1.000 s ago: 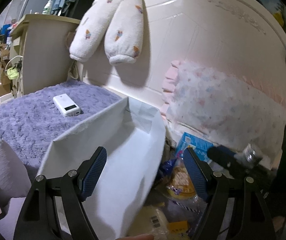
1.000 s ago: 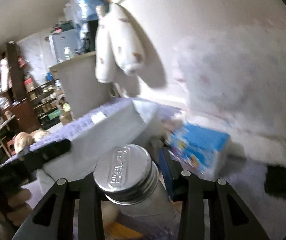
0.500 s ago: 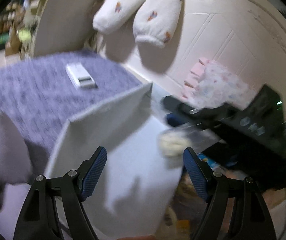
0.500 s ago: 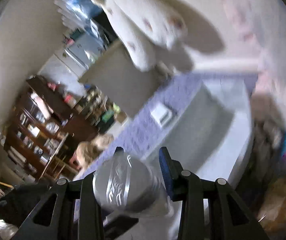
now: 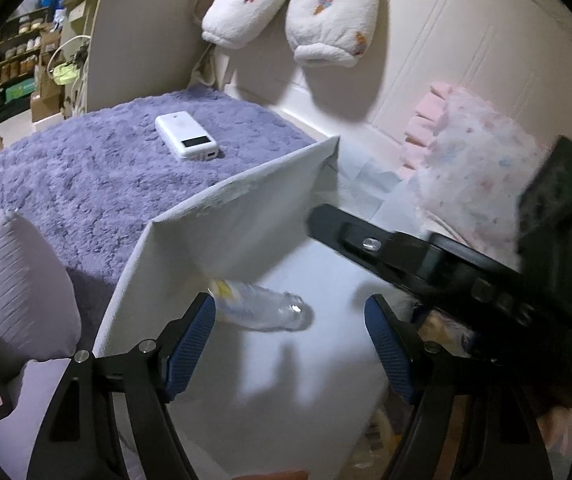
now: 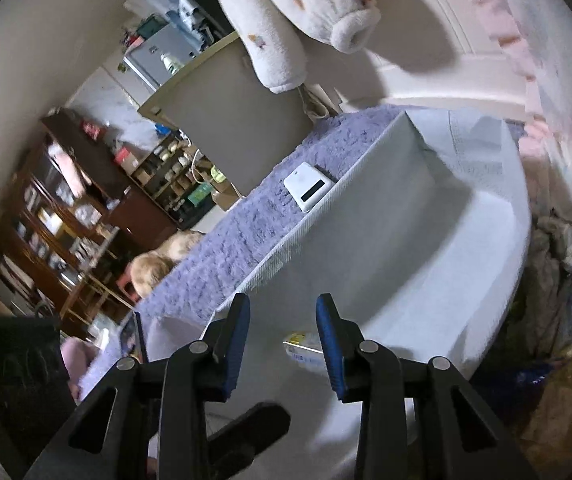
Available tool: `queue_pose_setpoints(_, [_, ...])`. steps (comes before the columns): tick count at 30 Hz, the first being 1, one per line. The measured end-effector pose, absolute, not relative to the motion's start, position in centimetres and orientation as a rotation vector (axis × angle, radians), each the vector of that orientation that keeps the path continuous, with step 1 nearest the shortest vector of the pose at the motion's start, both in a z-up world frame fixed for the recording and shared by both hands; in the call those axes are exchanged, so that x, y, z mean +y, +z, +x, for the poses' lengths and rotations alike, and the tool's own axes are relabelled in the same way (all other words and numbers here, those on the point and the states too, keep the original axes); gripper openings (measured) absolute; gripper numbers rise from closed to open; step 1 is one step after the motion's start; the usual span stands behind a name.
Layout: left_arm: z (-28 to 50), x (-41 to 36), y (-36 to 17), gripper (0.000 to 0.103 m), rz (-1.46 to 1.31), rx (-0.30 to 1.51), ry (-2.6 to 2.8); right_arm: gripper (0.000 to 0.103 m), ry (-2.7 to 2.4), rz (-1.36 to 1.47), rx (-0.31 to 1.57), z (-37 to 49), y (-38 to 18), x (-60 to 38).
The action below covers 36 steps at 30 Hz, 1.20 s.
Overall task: Organize objects
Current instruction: 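Carry the glass candy jar into the white bin and release it, then grasp the bagged round cookie with the right tool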
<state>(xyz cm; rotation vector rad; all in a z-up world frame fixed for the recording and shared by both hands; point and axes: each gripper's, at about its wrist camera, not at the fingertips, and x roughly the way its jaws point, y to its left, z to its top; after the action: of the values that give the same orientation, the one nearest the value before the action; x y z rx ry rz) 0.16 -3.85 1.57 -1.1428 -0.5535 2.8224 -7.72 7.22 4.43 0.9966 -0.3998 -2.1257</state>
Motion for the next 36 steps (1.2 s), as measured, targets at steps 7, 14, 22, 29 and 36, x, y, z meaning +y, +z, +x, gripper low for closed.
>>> queue_pose_setpoints(7, [0.2, -3.2, 1.5, 0.076, -1.137, -0.5, 2.836, 0.077, -2.36, 1.019, -0.306, -5.3, 6.8, 11.5])
queue_pose_setpoints(14, [0.8, -1.5, 2.2, 0.076, -1.042, -0.385, 2.828, 0.082, -2.409, 1.475, -0.564, -6.0, 4.7, 18.9])
queue_pose_setpoints(22, [1.1, -0.3, 2.4, 0.076, -0.991, -0.341, 2.812, 0.083, -2.38, 1.708, -0.687, -8.0, 0.0, 21.2])
queue_pose_setpoints(29, [0.9, -0.4, 2.1, 0.076, -1.001, -0.368, 2.809, 0.091, -2.536, 1.704, -0.442, -8.6, -1.2, 19.1])
queue_pose_setpoints(36, [0.8, -0.2, 1.7, 0.076, -1.025, -0.346, 2.81, 0.099, -2.603, 1.678, 0.025, -9.0, -3.2, 15.8])
